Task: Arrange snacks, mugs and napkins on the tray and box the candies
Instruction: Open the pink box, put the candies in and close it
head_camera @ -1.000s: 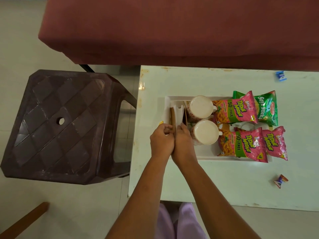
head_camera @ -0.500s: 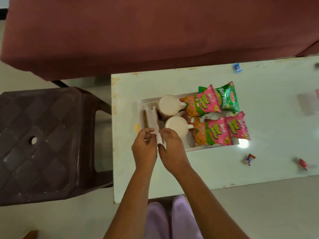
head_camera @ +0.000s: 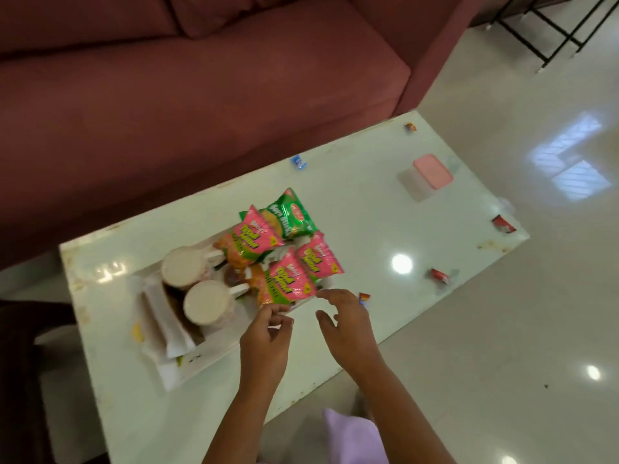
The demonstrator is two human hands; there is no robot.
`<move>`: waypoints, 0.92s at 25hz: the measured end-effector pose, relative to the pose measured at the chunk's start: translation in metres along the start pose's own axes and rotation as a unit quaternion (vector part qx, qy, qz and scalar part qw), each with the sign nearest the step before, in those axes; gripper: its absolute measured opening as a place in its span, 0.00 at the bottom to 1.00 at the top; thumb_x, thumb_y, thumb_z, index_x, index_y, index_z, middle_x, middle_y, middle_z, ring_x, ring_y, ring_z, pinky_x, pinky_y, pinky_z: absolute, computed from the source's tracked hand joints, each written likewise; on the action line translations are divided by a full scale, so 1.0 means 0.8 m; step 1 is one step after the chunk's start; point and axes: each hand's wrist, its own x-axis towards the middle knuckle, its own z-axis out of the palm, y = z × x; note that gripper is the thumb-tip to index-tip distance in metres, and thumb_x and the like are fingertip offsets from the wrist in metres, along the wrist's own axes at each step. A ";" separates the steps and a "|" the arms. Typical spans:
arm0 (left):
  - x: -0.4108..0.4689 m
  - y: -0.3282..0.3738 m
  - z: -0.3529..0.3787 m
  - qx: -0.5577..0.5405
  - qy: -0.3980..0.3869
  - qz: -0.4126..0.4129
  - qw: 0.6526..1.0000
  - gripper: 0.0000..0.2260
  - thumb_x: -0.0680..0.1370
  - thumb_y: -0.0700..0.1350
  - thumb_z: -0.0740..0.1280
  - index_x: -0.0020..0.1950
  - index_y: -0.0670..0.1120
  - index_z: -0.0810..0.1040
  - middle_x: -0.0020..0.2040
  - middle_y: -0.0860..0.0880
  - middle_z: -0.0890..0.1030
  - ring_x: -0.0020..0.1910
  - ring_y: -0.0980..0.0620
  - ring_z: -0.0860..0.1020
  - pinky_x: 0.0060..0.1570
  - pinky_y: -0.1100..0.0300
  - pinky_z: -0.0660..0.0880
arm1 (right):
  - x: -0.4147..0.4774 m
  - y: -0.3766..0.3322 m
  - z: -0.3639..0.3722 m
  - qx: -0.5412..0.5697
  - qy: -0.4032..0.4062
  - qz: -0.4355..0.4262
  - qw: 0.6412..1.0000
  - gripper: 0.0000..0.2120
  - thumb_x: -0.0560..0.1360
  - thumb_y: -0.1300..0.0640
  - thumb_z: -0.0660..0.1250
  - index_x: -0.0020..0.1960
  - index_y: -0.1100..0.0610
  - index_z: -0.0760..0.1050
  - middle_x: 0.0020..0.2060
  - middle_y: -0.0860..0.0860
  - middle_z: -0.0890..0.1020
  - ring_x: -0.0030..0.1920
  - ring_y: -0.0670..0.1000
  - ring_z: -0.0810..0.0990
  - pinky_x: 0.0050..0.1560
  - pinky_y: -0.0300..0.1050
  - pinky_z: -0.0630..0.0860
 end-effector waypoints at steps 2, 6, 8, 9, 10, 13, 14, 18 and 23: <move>-0.004 0.003 0.035 0.021 -0.024 -0.011 0.999 0.09 0.76 0.41 0.66 0.45 0.56 0.77 0.41 0.51 0.81 0.40 0.51 0.80 0.39 0.60 0.74 | 0.010 0.031 -0.032 0.007 0.019 0.008 1.000 0.15 0.75 0.62 0.64 0.61 0.53 0.75 0.59 0.49 0.77 0.59 0.49 0.75 0.61 0.47 0.73; -0.016 0.014 0.117 0.028 -0.028 -0.050 0.998 0.09 0.76 0.39 0.66 0.46 0.54 0.77 0.41 0.50 0.80 0.42 0.49 0.80 0.44 0.56 0.75 | 0.026 0.100 -0.087 0.029 0.016 0.038 0.999 0.14 0.75 0.64 0.64 0.59 0.54 0.77 0.55 0.47 0.78 0.57 0.48 0.75 0.59 0.45 0.73; -0.022 0.016 0.150 0.014 -0.013 -0.069 0.997 0.09 0.76 0.39 0.66 0.46 0.53 0.77 0.41 0.49 0.80 0.43 0.47 0.80 0.43 0.56 0.75 | 0.038 0.123 -0.104 0.024 -0.018 0.040 0.999 0.14 0.75 0.64 0.64 0.58 0.53 0.77 0.56 0.47 0.78 0.55 0.46 0.74 0.58 0.41 0.72; -0.024 0.016 0.164 0.012 -0.005 -0.080 0.997 0.08 0.76 0.39 0.66 0.47 0.53 0.77 0.42 0.49 0.81 0.42 0.47 0.79 0.41 0.57 0.75 | 0.045 0.132 -0.109 0.016 -0.042 0.036 0.998 0.13 0.75 0.63 0.64 0.59 0.53 0.76 0.56 0.48 0.77 0.53 0.44 0.73 0.56 0.38 0.70; -0.025 0.014 0.174 0.007 0.007 -0.093 0.996 0.08 0.76 0.39 0.66 0.47 0.53 0.77 0.42 0.48 0.81 0.41 0.48 0.79 0.38 0.58 0.75 | 0.053 0.139 -0.113 0.011 -0.065 0.032 0.997 0.13 0.76 0.63 0.64 0.59 0.53 0.76 0.57 0.48 0.77 0.51 0.44 0.73 0.54 0.35 0.68; -0.025 0.012 0.173 -0.040 0.082 -0.110 0.990 0.10 0.76 0.38 0.66 0.46 0.54 0.77 0.43 0.48 0.81 0.40 0.47 0.80 0.36 0.59 0.74 | 0.079 0.143 -0.116 0.020 -0.108 0.028 0.994 0.13 0.76 0.63 0.64 0.59 0.55 0.76 0.57 0.50 0.78 0.50 0.44 0.74 0.52 0.33 0.67; -0.023 0.013 0.161 -0.057 0.125 -0.106 0.985 0.10 0.75 0.37 0.66 0.45 0.53 0.77 0.43 0.47 0.82 0.42 0.44 0.80 0.39 0.56 0.75 | 0.089 0.139 -0.115 0.028 -0.116 0.025 0.993 0.13 0.75 0.64 0.64 0.59 0.56 0.77 0.57 0.51 0.79 0.49 0.45 0.75 0.51 0.34 0.68; -0.004 -0.002 0.061 -0.036 0.363 -0.067 0.929 0.08 0.74 0.33 0.66 0.49 0.44 0.79 0.50 0.39 0.82 0.51 0.39 0.79 0.52 0.52 0.73 | 0.145 0.103 -0.087 0.043 -0.135 0.021 0.990 0.12 0.74 0.64 0.63 0.57 0.58 0.78 0.52 0.53 0.81 0.45 0.49 0.78 0.49 0.38 0.72; 0.031 -0.054 -0.100 -0.075 0.490 -0.161 0.853 0.13 0.76 0.37 0.63 0.60 0.42 0.76 0.62 0.41 0.77 0.62 0.42 0.75 0.63 0.51 0.70 | 0.221 0.070 -0.029 0.094 -0.121 0.112 0.982 0.09 0.78 0.57 0.59 0.52 0.56 0.77 0.48 0.52 0.78 0.49 0.52 0.74 0.52 0.44 0.70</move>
